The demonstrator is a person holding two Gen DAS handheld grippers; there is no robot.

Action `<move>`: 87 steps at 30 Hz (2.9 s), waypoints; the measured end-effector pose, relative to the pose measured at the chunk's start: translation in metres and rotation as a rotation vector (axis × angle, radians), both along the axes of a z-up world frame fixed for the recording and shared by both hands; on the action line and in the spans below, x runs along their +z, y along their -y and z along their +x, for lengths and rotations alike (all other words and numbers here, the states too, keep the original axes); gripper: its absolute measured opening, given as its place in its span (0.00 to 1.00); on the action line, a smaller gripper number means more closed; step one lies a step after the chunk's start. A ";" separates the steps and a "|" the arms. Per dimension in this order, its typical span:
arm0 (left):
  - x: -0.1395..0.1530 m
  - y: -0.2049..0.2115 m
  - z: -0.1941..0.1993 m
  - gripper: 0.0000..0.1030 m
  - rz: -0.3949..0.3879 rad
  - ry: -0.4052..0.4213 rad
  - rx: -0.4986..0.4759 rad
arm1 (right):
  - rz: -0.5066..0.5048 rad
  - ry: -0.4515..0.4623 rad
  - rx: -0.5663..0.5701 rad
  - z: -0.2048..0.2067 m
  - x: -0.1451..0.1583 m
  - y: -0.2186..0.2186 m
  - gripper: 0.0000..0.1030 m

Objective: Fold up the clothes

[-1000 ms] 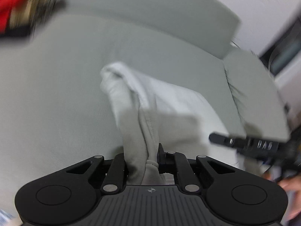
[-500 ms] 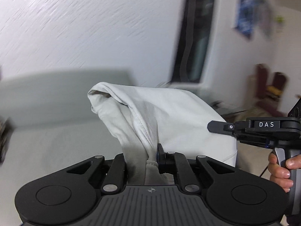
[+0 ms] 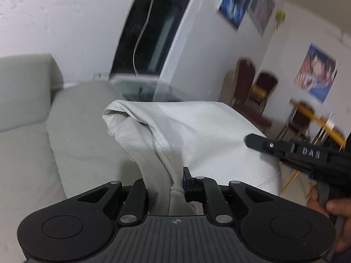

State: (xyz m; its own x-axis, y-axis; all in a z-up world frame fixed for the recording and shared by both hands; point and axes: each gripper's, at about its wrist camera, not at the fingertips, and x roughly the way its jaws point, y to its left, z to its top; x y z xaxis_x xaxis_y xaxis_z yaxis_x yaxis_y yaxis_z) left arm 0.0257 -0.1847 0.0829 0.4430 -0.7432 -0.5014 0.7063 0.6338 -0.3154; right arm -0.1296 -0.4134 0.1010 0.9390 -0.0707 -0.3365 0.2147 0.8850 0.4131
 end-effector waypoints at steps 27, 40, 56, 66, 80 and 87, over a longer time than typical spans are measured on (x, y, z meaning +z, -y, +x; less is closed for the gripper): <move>-0.085 0.087 0.044 0.13 0.368 -0.114 0.095 | 0.055 -0.358 0.035 0.063 -0.118 0.045 0.12; -0.046 0.067 0.006 0.43 0.420 -0.155 0.157 | 0.071 -0.612 -0.017 0.054 -0.103 0.037 0.42; 0.079 0.024 -0.076 0.99 0.294 -0.057 0.277 | -0.159 -0.591 0.122 0.004 0.067 -0.032 0.77; 0.083 0.018 -0.086 0.99 0.281 -0.080 0.286 | -0.302 -0.685 0.120 -0.015 0.093 -0.054 0.80; 0.067 0.025 -0.073 0.99 0.285 -0.124 0.298 | -0.299 -0.697 0.122 -0.004 0.077 -0.051 0.80; 0.061 0.030 -0.069 0.98 0.287 -0.137 0.295 | -0.296 -0.698 0.110 -0.001 0.073 -0.045 0.80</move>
State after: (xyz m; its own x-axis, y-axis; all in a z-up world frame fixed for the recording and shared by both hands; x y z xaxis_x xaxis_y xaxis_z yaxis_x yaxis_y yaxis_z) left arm -0.0436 -0.2143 0.1442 0.5310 -0.4166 -0.7379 0.4453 0.8781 -0.1752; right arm -0.1311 -0.3682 0.1737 0.5222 -0.1681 -0.8361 0.2428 0.9691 -0.0432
